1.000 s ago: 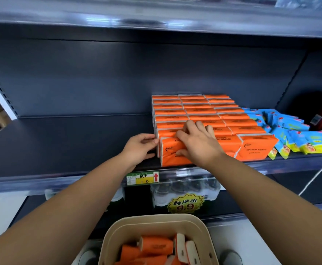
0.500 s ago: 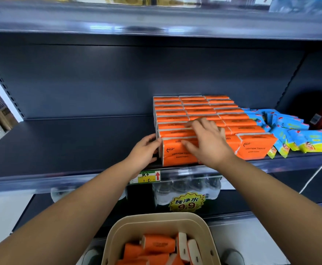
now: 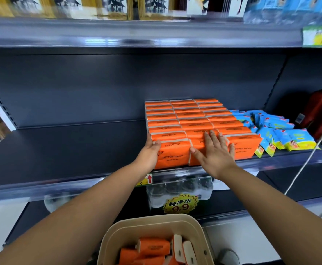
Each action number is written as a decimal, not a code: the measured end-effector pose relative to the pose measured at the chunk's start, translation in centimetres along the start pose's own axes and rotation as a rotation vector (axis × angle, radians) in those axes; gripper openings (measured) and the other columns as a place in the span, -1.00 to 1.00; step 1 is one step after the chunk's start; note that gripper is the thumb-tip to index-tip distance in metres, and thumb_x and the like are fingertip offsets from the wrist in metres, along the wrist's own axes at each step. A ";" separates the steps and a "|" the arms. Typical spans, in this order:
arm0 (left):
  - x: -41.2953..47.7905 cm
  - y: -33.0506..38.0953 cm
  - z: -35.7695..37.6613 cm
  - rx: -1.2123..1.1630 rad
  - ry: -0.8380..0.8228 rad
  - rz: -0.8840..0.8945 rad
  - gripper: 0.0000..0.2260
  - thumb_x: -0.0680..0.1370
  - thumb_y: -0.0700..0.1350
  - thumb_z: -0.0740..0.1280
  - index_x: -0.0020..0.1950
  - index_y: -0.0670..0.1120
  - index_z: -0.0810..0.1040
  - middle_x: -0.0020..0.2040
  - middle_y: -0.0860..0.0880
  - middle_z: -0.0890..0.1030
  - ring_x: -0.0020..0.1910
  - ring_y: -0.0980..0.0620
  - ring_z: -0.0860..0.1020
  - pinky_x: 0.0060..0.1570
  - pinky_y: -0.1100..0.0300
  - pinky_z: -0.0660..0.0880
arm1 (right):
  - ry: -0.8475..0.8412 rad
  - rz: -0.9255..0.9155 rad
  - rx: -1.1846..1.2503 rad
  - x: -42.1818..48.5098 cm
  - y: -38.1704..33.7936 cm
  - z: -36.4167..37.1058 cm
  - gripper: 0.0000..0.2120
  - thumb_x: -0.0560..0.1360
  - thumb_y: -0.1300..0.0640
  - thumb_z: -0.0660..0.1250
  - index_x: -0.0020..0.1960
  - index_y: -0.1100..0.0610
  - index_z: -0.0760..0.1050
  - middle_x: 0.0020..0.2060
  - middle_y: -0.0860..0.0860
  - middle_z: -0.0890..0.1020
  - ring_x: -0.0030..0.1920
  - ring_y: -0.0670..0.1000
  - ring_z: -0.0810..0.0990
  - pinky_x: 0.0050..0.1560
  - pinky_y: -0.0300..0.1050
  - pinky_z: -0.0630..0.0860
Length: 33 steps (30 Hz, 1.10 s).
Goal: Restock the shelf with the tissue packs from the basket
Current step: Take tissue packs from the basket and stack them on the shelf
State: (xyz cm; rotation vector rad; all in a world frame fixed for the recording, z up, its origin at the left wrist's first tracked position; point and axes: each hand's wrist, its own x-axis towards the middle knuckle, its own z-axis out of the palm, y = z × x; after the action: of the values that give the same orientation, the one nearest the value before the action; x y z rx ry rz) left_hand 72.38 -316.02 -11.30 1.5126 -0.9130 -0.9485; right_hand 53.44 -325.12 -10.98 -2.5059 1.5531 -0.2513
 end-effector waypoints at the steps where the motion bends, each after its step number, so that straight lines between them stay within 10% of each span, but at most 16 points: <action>1: 0.0 0.0 -0.1 0.007 0.001 -0.001 -0.52 0.70 -0.02 0.04 0.59 0.10 -0.06 0.31 0.10 0.39 0.39 0.01 0.37 0.38 0.11 0.30 | -0.002 -0.002 -0.003 0.0 0.0 0.0 -0.19 0.52 -0.42 -0.13 0.59 0.03 -0.21 0.58 -0.02 -0.18 0.55 0.06 -0.28 0.49 0.22 -0.29; 10: -1.9 2.1 -0.9 0.236 0.110 0.047 -0.48 0.65 0.13 0.13 0.55 -0.05 0.16 0.31 0.11 0.37 0.20 0.15 0.36 0.14 0.29 0.25 | 0.068 -0.154 0.064 -1.3 0.3 -1.0 -0.18 0.52 -0.39 0.03 0.58 -0.05 -0.23 0.55 -0.13 -0.26 0.54 -0.02 -0.34 0.50 0.18 -0.31; 16: -4.9 0.3 -3.6 0.504 0.076 0.159 -0.57 0.60 0.10 0.26 0.43 -0.02 0.35 0.38 -0.05 0.36 0.37 0.03 0.36 0.33 0.15 0.29 | 0.148 -0.492 0.170 -5.4 -0.2 0.2 -0.45 0.58 -0.13 0.20 0.53 -0.07 0.16 0.55 -0.12 0.10 0.55 0.00 -0.07 0.53 0.08 0.00; 27: -12.2 -5.8 -4.2 0.912 0.031 0.417 -0.69 0.55 0.00 0.32 0.26 -0.06 0.49 0.16 0.01 0.47 0.19 0.04 0.43 0.24 0.09 0.40 | 0.049 -0.635 0.039 -9.7 -3.0 5.1 -0.51 0.57 0.03 0.24 0.47 -0.08 0.25 0.46 -0.18 0.28 0.41 -0.07 0.12 0.30 -0.03 0.10; 33: -14.6 -11.6 -4.5 1.040 -0.206 0.137 -0.62 0.53 -0.01 0.34 0.33 -0.02 0.45 0.23 -0.01 0.42 0.25 -0.01 0.39 0.27 0.08 0.37 | -0.106 -0.616 0.061 -12.9 -3.6 9.1 -0.51 0.58 0.03 0.19 0.49 -0.11 0.20 0.47 -0.20 0.23 0.42 -0.08 0.08 0.30 -0.09 0.02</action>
State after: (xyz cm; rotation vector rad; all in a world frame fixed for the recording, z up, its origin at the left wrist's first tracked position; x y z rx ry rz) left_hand 71.48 -299.44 -20.91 2.1705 -1.8011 -0.5221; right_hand 53.04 -311.34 -19.52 -2.8215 0.6878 -0.2335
